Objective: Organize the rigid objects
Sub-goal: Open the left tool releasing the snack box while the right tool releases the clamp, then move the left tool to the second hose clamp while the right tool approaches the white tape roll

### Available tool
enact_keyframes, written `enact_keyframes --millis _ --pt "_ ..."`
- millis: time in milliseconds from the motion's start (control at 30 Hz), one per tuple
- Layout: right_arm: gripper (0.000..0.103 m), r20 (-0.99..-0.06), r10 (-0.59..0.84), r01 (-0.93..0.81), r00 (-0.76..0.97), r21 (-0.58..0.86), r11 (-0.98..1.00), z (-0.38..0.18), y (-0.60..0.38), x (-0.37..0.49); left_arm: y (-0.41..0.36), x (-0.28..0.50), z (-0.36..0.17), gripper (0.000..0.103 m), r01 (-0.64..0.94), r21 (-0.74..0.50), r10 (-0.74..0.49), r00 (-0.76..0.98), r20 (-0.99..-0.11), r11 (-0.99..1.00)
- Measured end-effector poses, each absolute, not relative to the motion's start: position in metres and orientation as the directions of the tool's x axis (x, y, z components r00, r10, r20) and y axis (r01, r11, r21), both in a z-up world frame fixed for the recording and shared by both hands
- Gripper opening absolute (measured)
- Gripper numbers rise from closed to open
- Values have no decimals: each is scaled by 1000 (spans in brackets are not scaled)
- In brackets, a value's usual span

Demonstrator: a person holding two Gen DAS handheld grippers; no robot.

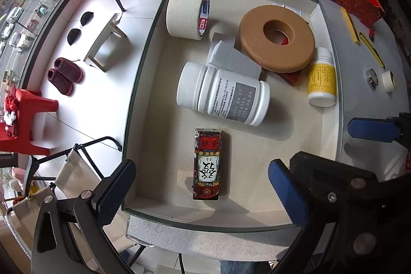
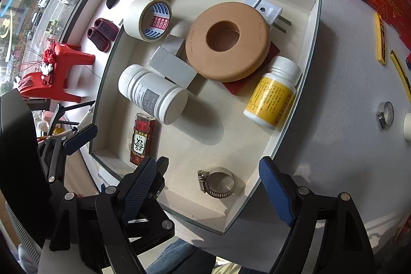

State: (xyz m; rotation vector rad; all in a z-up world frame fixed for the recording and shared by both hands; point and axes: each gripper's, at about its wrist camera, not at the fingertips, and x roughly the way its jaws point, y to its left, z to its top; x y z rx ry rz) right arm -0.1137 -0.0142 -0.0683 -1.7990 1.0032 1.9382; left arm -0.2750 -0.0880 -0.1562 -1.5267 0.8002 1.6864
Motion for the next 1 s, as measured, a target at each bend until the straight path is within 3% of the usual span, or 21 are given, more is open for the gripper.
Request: enact_keyframes --millis 100,200,733,1000 --pt "90 -957 -235 -669 -172 288 -685 -62 -12 -105 -90 -275 -150 103 -830 -12 106 -56 -993 -558" --pt "101 -956 -235 -674 -177 291 -679 -58 -12 -97 -92 -275 -148 103 -824 -11 93 -51 -994 -567" --pt "101 -952 -238 -674 -191 303 -674 -41 -9 -81 -92 -260 -137 103 -848 31 29 -55 -998 -529" --pt "101 -955 -235 -788 -181 284 -546 -56 24 -11 -53 -220 -127 103 -914 0 36 -16 -999 -405"
